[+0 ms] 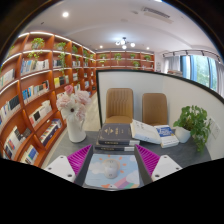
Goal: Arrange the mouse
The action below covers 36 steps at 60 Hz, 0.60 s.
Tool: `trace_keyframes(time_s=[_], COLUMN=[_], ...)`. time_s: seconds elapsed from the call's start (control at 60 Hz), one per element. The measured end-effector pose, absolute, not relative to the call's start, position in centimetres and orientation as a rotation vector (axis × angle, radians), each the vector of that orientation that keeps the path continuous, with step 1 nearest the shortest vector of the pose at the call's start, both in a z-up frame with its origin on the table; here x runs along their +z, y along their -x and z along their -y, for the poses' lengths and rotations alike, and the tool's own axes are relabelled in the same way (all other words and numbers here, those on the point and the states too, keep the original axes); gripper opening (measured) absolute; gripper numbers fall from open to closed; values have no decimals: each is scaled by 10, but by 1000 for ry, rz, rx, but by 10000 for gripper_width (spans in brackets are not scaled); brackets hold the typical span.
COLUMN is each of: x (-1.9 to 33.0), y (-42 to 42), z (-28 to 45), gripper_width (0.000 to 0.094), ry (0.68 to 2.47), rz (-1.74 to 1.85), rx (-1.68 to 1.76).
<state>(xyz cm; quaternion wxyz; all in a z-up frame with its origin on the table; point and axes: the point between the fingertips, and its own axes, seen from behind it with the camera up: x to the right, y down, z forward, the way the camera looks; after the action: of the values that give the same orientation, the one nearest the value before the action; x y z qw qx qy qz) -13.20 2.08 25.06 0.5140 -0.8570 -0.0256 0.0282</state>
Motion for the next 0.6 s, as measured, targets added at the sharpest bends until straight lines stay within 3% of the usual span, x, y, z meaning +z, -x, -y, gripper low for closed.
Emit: trace_keyframes(time_s=[0.233,0.6], x=[300,304], y=[99,54], z=[59,149], gripper_width=[823,805], ry=[2052,2052], rz=[38,-16], rx=[37,44])
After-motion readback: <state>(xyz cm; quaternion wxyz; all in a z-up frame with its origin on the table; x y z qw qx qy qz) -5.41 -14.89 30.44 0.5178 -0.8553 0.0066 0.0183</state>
